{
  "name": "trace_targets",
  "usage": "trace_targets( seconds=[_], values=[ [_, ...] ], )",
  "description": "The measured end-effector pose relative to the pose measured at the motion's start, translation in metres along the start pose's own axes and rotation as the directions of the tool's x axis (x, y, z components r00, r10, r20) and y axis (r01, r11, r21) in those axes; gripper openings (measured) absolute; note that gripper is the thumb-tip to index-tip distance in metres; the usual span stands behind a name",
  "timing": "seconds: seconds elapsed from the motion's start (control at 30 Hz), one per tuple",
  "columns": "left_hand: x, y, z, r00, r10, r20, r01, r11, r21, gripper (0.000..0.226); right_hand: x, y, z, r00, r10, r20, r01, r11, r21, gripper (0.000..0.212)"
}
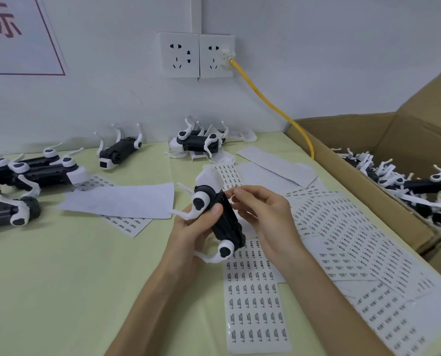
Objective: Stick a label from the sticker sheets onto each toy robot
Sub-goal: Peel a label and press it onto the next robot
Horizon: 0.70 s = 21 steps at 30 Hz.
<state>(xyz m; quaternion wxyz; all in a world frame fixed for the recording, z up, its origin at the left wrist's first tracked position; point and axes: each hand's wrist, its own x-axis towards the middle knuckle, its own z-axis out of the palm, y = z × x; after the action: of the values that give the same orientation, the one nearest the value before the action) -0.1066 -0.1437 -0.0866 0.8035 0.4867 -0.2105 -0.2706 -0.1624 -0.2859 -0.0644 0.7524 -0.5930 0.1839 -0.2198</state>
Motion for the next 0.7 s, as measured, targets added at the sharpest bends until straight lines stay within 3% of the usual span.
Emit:
trace_targets(
  seconds=[0.2,0.3,0.4,0.57,0.7],
  values=[
    [0.000,0.000,-0.001,1.000,-0.019,0.005,0.019,0.999,0.030,0.047,0.001,0.002,0.000,0.997,-0.040,-0.070,0.037,0.998,-0.049,0.003],
    [-0.001,0.000,0.000,1.000,-0.012,-0.002,0.012,0.998,0.054,0.040,0.002,0.004,0.000,0.984,-0.139,-0.108,0.119,0.977,-0.175,0.003],
    [-0.002,0.000,0.002,0.998,-0.009,-0.057,0.013,0.997,0.073,0.048,0.001,0.006,0.003,0.966,-0.227,-0.128,0.196,0.957,-0.212,0.003],
    [0.000,0.004,0.001,0.991,-0.065,-0.120,0.054,0.995,-0.089,0.048,0.006,0.003,-0.003,0.957,-0.213,-0.196,0.194,0.974,-0.112,0.003],
    [0.003,0.003,0.002,0.966,-0.122,-0.228,0.053,0.955,-0.290,0.045,0.006,-0.003,-0.003,0.979,-0.122,-0.164,0.137,0.987,0.083,0.005]
  ],
)
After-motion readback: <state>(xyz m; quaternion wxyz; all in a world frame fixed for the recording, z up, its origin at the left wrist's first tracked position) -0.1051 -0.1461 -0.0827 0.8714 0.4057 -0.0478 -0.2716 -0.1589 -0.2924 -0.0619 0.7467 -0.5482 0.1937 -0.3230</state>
